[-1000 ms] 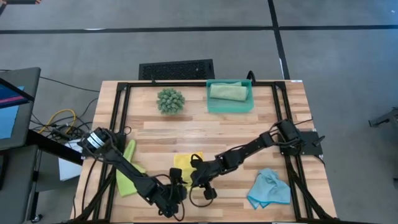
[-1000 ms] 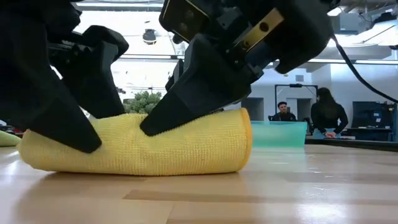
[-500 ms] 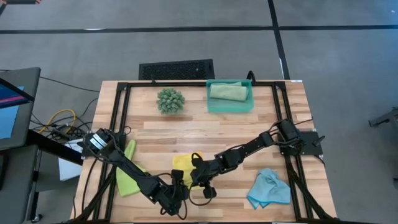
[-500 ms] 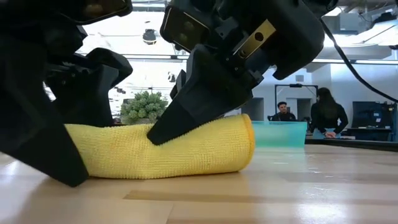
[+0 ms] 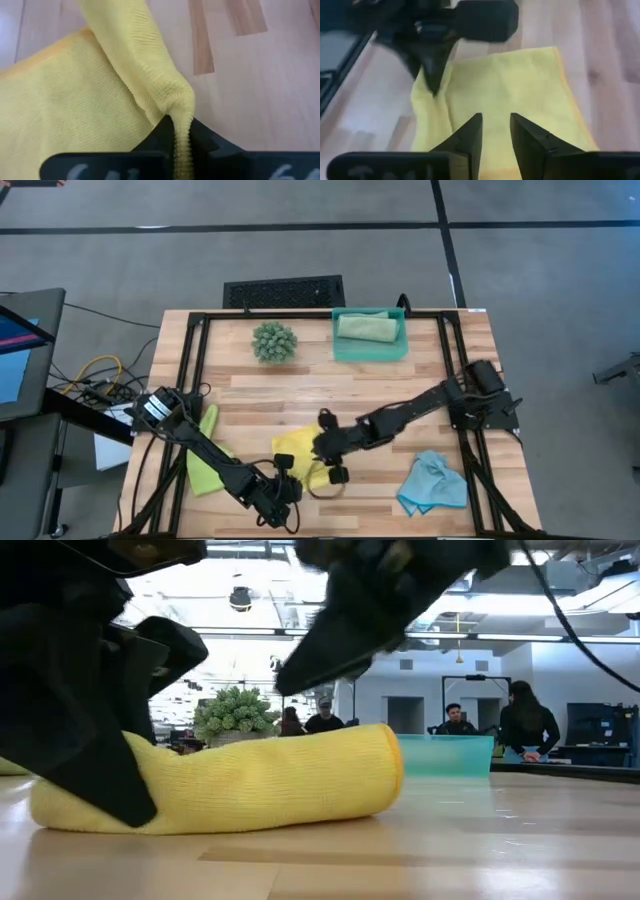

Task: Roll microfiber towels into tight, uniform cylinder then place into a basket
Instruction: Roll the yellow microfiber cloth

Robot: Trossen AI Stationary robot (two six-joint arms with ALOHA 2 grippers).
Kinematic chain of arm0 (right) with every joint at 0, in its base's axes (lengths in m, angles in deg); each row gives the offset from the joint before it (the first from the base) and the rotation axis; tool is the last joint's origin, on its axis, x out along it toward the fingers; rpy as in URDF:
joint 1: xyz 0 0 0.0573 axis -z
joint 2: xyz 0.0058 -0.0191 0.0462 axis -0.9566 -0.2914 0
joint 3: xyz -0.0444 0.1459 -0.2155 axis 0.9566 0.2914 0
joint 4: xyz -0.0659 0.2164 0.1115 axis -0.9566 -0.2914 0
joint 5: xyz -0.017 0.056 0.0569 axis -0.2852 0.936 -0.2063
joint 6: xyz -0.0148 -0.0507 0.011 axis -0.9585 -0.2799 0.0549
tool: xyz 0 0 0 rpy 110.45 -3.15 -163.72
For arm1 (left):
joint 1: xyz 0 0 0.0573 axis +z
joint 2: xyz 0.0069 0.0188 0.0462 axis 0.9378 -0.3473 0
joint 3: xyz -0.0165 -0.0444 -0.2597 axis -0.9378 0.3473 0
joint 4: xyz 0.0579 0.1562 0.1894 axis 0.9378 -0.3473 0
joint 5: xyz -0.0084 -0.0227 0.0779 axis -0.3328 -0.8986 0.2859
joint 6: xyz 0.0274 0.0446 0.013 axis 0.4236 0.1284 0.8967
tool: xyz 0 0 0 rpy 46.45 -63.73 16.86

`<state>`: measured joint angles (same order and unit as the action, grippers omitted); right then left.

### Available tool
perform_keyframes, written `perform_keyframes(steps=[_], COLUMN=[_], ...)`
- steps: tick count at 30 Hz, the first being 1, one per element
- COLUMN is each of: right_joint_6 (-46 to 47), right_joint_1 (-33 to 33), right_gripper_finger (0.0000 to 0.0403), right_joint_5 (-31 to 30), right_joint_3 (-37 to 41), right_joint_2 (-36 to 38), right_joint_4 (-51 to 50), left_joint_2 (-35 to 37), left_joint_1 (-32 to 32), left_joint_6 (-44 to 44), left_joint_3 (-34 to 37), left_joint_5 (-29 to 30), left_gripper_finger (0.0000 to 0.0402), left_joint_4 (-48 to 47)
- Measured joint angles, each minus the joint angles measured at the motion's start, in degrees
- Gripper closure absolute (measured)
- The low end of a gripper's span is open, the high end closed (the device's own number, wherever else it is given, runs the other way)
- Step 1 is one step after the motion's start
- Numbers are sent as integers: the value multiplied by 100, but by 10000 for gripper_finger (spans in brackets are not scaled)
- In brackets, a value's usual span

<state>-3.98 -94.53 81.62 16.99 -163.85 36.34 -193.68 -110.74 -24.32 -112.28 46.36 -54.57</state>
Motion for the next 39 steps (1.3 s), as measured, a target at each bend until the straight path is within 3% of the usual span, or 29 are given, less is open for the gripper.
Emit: perform_keyframes(steps=[2,6,11,20,24,28,39], right_joint_6=[-131,-310,-158,-629,-657,-798,-1298], right_joint_1=[-201,-483,-631,-539,-560,-643,-737], right_gripper_finger=[294,306,299,174,150,163,264], right_joint_5=[-341,-442,75,-252,-370,-374,-418], right_joint_3=[263,561,590,365,372,372,378], right_joint_2=[182,260,-226,-549,-552,-552,-774], right_joint_4=[335,999,1579,1352,1173,1087,1061], left_joint_2=[47,137,162,167,167,167,167], left_joint_1=[-54,-102,-103,-103,-103,-103,-103], left_joint_6=[-105,-415,-528,-712,-716,-801,-872], left_joint_3=[0,0,0,0,0,0,0], left_joint_5=[93,303,334,355,357,357,348], left_gripper_finger=[395,396,396,393,393,393,392], left_joint_4=[-119,-282,-302,-504,-511,-549,-554])
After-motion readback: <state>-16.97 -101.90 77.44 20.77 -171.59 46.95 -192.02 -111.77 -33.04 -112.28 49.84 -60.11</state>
